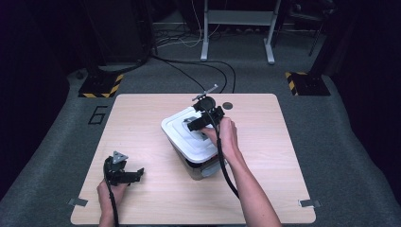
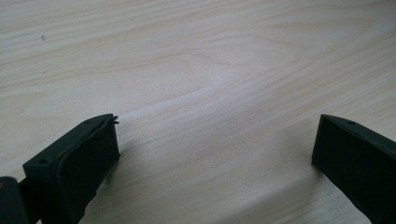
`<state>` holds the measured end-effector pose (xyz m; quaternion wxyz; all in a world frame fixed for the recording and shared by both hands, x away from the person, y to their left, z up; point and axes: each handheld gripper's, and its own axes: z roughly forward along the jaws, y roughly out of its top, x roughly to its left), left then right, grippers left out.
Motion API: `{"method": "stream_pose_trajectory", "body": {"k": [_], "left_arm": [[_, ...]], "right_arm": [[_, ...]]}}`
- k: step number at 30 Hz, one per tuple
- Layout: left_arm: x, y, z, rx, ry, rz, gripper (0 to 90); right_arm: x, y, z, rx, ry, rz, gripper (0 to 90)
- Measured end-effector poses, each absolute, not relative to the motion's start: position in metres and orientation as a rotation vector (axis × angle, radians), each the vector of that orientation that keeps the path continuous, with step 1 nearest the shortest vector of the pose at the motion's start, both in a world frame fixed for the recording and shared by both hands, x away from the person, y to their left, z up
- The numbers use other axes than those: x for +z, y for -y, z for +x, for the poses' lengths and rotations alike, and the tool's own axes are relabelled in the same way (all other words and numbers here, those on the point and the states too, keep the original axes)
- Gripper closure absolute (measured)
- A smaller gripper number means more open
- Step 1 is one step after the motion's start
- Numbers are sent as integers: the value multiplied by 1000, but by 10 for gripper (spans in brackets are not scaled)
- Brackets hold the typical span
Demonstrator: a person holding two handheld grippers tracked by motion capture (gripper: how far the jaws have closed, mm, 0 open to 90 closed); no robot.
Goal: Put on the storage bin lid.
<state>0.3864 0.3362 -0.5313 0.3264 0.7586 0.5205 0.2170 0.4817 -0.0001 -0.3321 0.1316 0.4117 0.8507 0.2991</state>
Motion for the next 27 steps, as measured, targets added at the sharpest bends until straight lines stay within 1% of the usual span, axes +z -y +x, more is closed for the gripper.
{"method": "stream_pose_trajectory", "body": {"k": [2,6,7,9,27], "left_arm": [[-531,-337,386,564,-1362,1997,3],[-531,-337,386,564,-1362,1997,3],[-531,-337,386,564,-1362,1997,3],[-531,-337,386,564,-1362,1997,2],[-531,-336,386,563,-1364,1997,3]], "right_arm": [[-331,7,479,894,-2464,1186,127],[-329,22,475,927,-2455,1171,49],[-329,22,475,927,-2455,1171,49],[-327,32,476,941,-2448,1181,4],[-322,82,466,987,-2374,1223,0]]}}
